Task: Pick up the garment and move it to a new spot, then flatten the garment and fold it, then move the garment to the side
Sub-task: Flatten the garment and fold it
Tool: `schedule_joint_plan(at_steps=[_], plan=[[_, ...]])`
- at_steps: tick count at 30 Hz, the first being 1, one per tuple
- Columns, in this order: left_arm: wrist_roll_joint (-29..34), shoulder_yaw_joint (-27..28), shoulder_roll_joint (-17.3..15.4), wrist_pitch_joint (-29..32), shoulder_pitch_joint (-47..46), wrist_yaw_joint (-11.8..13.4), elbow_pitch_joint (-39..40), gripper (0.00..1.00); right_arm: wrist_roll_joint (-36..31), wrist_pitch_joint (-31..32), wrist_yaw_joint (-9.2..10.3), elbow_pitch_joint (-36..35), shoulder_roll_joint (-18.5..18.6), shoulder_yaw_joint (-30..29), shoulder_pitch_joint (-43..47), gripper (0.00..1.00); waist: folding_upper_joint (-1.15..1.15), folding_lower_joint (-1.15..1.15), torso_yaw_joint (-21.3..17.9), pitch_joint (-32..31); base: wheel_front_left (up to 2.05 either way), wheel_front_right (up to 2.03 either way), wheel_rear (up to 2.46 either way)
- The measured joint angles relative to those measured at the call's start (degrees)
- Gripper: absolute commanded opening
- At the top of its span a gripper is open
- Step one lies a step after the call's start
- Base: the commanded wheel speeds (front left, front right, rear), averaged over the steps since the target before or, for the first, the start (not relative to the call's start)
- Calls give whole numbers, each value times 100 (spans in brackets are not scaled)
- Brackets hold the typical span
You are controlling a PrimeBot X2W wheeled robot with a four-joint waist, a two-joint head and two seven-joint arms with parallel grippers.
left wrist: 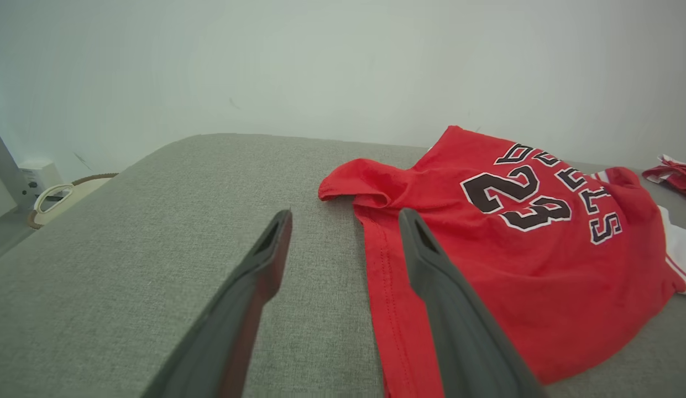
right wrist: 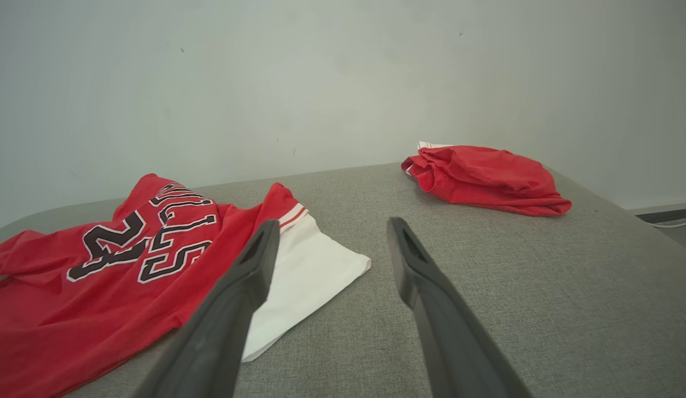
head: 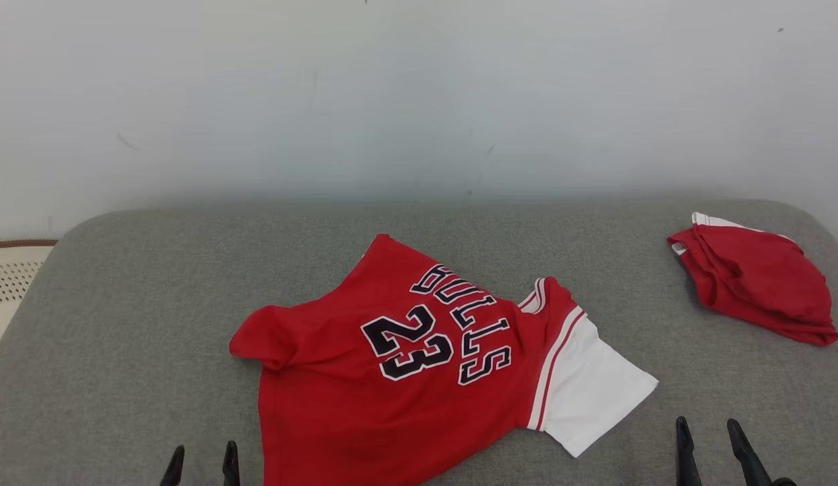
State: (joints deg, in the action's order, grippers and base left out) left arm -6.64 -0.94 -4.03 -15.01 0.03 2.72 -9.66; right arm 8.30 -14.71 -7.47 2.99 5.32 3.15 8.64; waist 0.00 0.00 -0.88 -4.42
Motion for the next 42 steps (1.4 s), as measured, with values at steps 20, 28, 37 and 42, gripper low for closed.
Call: schedule_joint_plan(at_steps=[20,28,37,42], plan=[[-687,-835,114,0,-383,-327,-1818,100,246,573,0,3006,727,538,-2031,100,0,0,29,363,0,0,0],[-791,-1068,113,1,-692,-264,-2147,100,410,521,-1,4481,811,880,-3057,100,1,1,148,498,0,0,0],[-892,-1271,115,0,-973,-240,-2217,100,559,388,-1,5599,934,1104,-3927,100,0,1,217,766,0,0,0],[-968,-1403,114,-13,-1135,-264,-2304,100,616,353,-1,6076,936,1239,-4244,93,1,1,267,950,0,0,0]])
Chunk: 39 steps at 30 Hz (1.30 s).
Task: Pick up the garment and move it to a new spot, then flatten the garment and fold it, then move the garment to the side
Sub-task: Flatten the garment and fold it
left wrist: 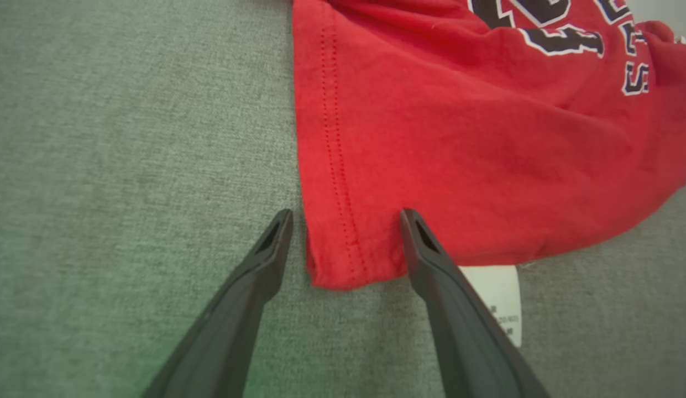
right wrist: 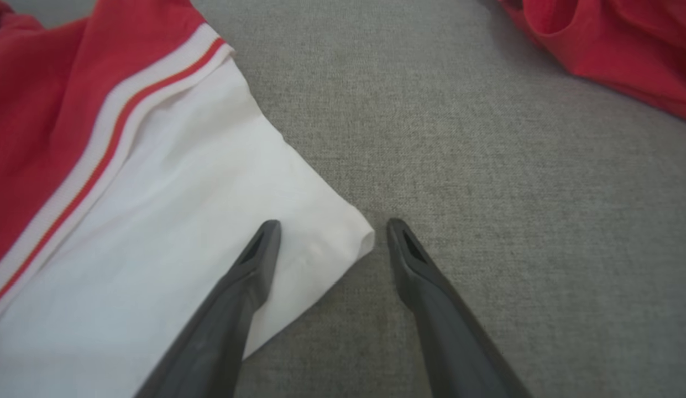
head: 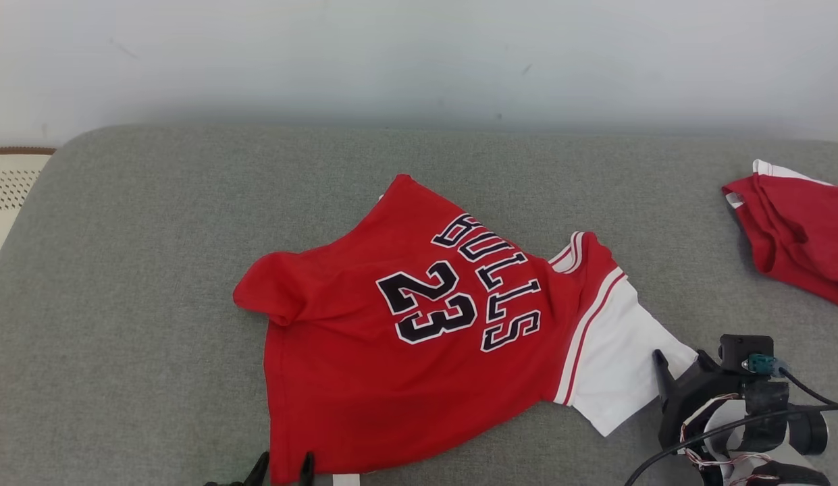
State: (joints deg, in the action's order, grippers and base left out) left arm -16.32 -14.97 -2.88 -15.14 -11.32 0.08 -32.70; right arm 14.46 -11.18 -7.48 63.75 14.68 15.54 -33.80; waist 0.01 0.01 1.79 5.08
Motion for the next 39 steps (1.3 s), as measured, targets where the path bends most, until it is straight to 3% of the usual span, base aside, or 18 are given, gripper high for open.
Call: schedule_joint_plan(at_steps=[1,2,3,9,16,22,27,33,36,39], plan=[[-32,-19,0,-2,-30,-4,-42,74,26,-25,0,70,5,12,-48,48,0,0,12,29,0,0,0],[-47,-37,0,-3,-65,-8,-73,41,44,-46,0,137,4,34,-99,31,0,0,24,56,0,0,0],[-67,-44,-1,-4,-83,-15,-94,0,74,-70,0,188,2,51,-132,0,0,0,35,78,0,0,0],[-87,-18,-4,-3,-153,-42,-56,0,222,-259,-1,316,-51,156,-199,0,0,0,26,83,0,0,0],[42,92,3,4,249,-1,399,0,916,-355,-1,-53,-122,250,248,0,0,-1,-8,-129,0,0,0],[203,320,-138,4,605,-4,1077,0,2029,-221,0,-1124,-44,578,1001,0,0,-1,-37,-394,0,0,0],[292,369,-375,5,549,-62,1482,0,2757,114,0,-2172,241,810,1263,0,0,-1,-131,-521,0,0,0],[617,258,-1016,439,-449,-392,1874,0,3296,576,0,-3434,498,903,1011,0,0,-1,-397,-562,0,0,0],[656,86,-1325,883,-1643,-622,1902,0,3062,813,0,-3617,524,936,205,0,0,-1,-553,-467,0,0,0],[764,-176,-1600,1192,-2724,-709,1766,0,2982,1038,0,-3545,281,1004,-657,0,0,-1,-639,-287,0,0,0]])
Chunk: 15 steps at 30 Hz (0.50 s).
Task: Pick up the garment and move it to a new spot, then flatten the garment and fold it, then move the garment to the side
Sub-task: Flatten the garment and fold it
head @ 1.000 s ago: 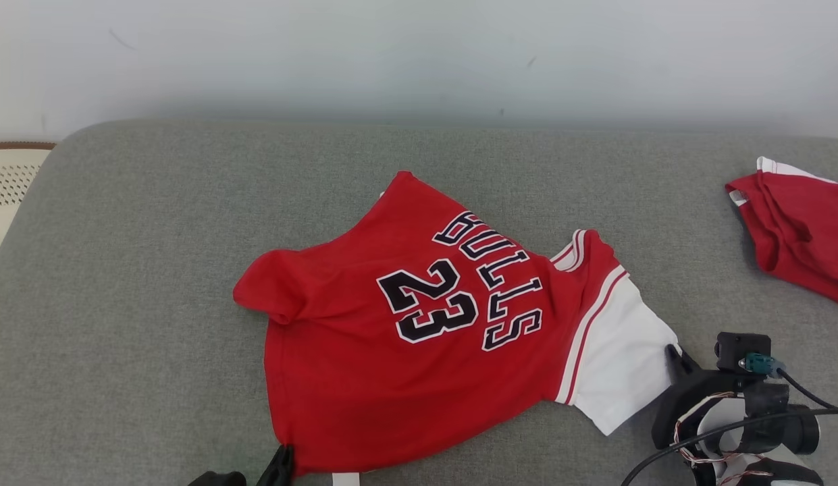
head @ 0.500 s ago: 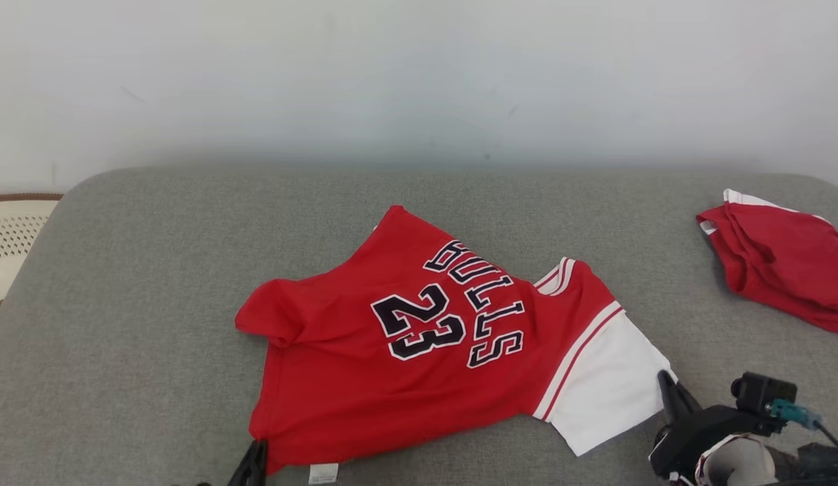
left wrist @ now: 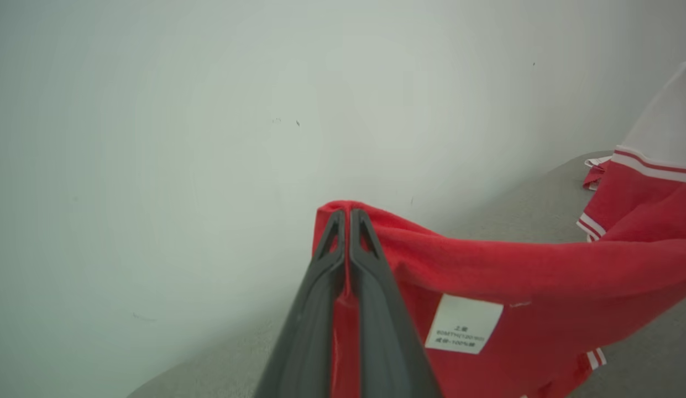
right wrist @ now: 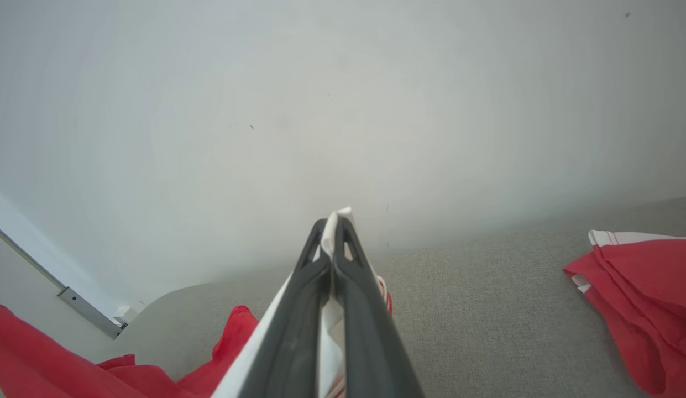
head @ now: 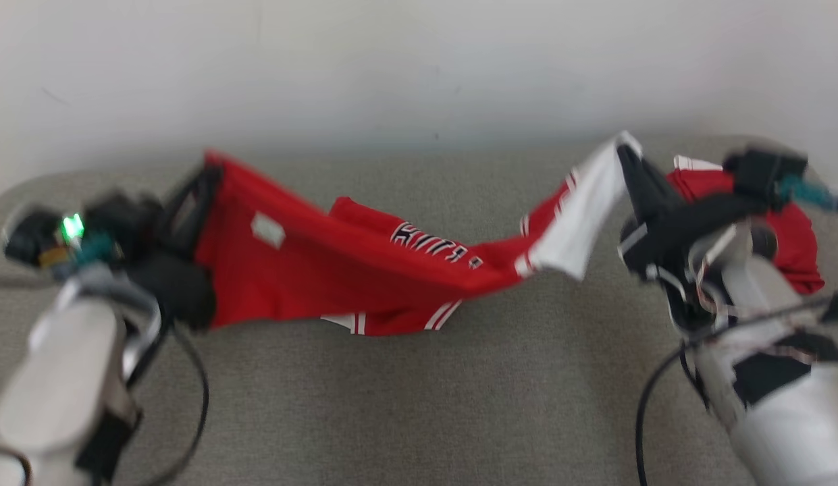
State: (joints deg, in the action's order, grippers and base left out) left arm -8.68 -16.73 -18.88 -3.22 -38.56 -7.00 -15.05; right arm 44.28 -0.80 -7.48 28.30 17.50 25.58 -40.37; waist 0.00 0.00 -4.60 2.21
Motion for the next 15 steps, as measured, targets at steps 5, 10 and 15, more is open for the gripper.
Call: schedule_joint_plan(at_steps=[5,10,15], plan=[[-505,-335,-66,383,-1837,-41,-601,0,46,201,0,649,-349,-210,-1647,0,0,1,-98,440,0,0,0],[-1146,-616,-160,542,-3597,-46,-1391,0,151,118,0,1641,-630,-726,-3455,0,0,2,-177,947,0,0,0],[-1283,-826,-232,459,-4837,-46,-2160,0,-191,-333,0,2592,-848,-910,-4712,0,1,3,-285,1356,0,0,0]])
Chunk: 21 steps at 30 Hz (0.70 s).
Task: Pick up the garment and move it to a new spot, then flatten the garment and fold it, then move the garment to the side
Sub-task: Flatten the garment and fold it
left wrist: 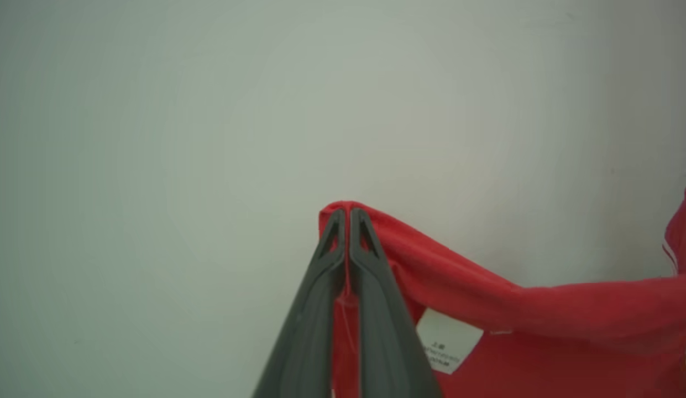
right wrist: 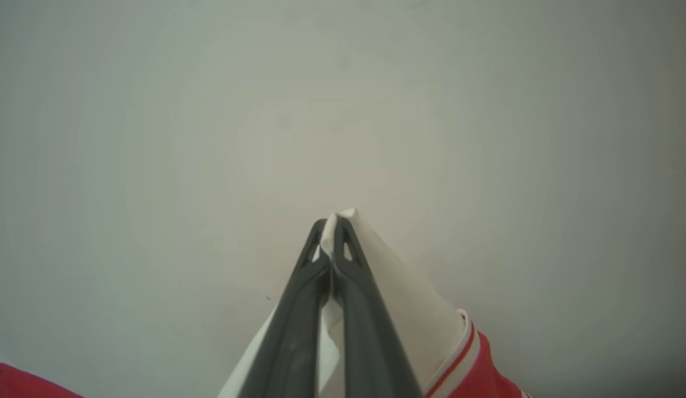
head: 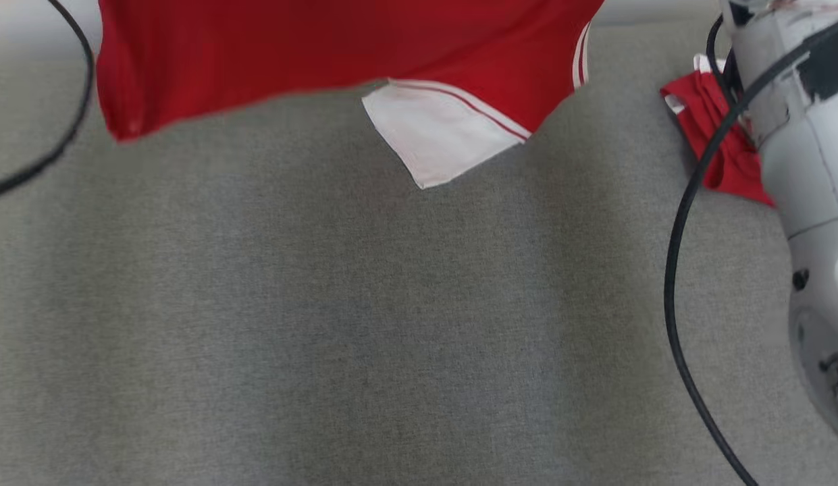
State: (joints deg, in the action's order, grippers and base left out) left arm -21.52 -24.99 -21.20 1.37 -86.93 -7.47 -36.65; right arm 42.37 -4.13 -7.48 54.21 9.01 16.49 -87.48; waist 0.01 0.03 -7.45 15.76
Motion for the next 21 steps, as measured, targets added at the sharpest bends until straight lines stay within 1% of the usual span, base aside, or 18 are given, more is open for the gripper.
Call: schedule_joint_plan(at_steps=[3,7,10,12,15,18,21], plan=[[19,-116,35,-2,-556,0,-437,0,-292,-187,0,573,-40,-54,-609,0,0,0,-87,157,0,0,0],[96,-368,108,-205,-1357,-1,-901,0,-693,-435,0,1147,-67,-40,-1404,0,0,-2,-214,312,0,0,0],[85,-366,149,-375,-1789,0,-1228,0,-864,-727,0,1460,-71,-140,-1917,0,0,-2,-299,393,0,0,0],[25,-312,226,-501,-2001,9,-1429,0,-1012,-813,0,1600,-103,-148,-2180,0,0,-2,-332,441,0,0,0],[63,-366,322,-658,-2254,9,-1668,0,-1128,-880,0,1730,-163,-167,-2363,0,-1,-3,-340,537,0,0,0],[30,-408,381,-808,-2281,8,-1895,0,-1171,-928,0,1791,-235,-144,-2368,0,0,-3,-324,646,0,0,0],[-23,-416,345,-907,-2336,7,-2107,0,-1238,-945,0,1812,-310,-33,-2360,0,0,-2,-313,780,0,0,0]])
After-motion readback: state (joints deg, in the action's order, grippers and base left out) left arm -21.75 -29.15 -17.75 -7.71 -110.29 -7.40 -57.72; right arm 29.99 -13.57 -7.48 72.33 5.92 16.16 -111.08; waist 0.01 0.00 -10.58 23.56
